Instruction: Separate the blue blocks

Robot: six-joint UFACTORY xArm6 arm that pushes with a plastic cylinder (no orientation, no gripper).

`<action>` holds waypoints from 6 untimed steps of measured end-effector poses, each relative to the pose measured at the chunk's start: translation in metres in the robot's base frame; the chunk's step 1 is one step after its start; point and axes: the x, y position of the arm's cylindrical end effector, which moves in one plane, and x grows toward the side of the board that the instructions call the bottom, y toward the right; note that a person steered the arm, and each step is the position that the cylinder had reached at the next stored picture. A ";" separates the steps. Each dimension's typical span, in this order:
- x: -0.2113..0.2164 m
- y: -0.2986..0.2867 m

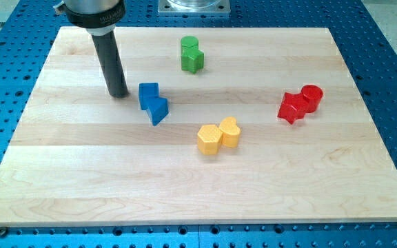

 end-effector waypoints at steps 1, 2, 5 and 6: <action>0.000 0.000; 0.003 0.000; 0.023 0.111; 0.022 0.152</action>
